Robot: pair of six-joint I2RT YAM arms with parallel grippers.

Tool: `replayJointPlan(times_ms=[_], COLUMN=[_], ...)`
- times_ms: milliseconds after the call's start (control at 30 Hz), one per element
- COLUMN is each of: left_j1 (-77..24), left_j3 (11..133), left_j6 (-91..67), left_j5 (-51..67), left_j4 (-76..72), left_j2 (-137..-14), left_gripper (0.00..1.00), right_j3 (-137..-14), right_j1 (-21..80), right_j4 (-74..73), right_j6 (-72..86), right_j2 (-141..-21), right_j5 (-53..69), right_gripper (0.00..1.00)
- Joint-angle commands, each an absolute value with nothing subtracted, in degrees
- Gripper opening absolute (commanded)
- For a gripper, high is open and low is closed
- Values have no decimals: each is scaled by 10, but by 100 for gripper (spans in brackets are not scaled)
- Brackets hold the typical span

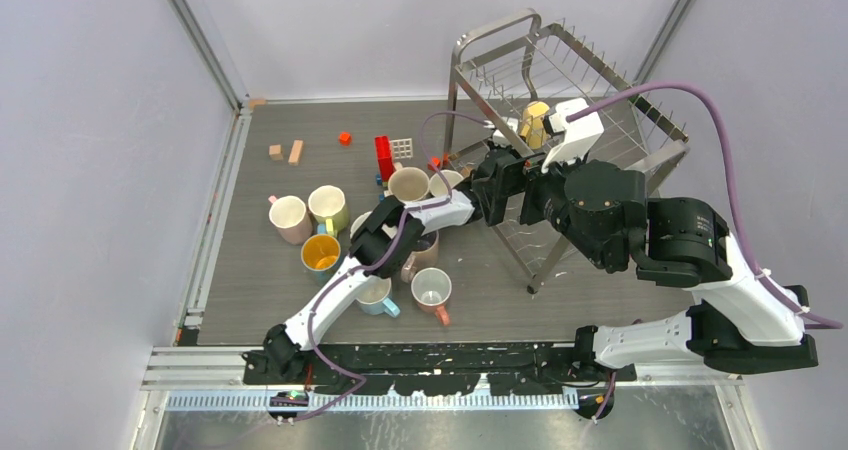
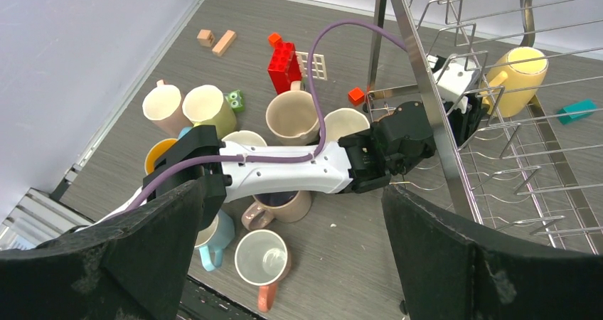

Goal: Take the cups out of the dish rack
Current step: Unload the cup from the dish rack.

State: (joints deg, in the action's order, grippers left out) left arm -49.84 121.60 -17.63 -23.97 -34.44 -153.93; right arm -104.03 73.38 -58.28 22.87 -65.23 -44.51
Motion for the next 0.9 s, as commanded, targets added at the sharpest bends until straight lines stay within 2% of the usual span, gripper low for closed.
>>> replayJointPlan(times_ms=[0,867], left_j1=[-490,-491], left_j3=[1257,1344], left_j6=[-164,-135], left_j5=[-212,-215], left_j4=[-359,-248], left_j2=[-1515,-1553], left_gripper=[35,26], right_j3=[-1041,-1037], right_j1=[735,735], right_j4=[-561,-559], right_j6=[235,234], right_j2=[-640,-640], right_j5=[-457,-454], right_gripper=[100,100])
